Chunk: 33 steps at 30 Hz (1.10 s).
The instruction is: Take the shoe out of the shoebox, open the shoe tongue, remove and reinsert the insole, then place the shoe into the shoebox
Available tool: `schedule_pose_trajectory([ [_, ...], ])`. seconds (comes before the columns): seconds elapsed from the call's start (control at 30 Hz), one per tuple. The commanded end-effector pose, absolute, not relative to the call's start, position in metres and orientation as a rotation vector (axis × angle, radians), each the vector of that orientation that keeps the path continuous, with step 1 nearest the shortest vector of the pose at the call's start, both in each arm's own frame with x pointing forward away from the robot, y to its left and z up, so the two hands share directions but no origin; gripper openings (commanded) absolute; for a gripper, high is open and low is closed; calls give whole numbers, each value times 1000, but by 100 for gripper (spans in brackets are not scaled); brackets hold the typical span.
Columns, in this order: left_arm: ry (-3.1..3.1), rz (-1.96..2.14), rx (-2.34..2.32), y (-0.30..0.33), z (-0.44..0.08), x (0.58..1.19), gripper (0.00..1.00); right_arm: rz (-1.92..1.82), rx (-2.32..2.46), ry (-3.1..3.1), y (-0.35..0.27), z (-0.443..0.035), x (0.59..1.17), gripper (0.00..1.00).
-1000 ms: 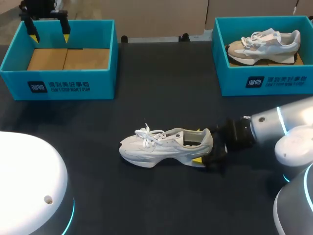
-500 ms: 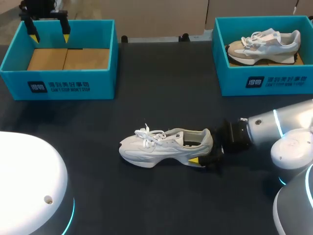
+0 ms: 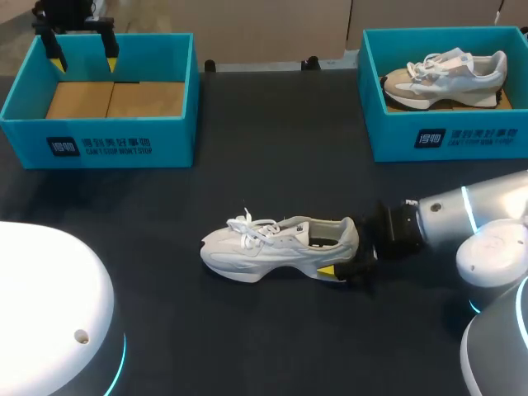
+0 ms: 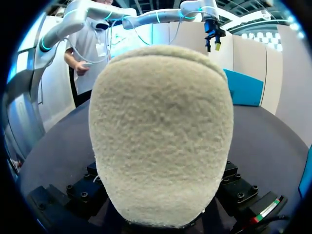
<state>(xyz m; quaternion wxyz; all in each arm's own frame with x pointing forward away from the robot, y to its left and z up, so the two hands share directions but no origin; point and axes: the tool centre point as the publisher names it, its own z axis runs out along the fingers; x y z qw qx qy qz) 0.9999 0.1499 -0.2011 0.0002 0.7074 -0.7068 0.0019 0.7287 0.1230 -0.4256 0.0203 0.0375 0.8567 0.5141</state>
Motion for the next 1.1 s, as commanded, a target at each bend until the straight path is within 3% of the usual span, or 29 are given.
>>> schedule_pose_trajectory([
  [0.03,-2221,3,2222,150,-201,1000,100,1586,120,2660,128,-429,729,0],
  [0.7,-2221,3,2222,150,-201,1000,100,1586,120,2660,128,-429,729,0],
  [1.1,-2119,36,2397,124,-201,935,100,1586,120,2660,128,-429,729,0],
])
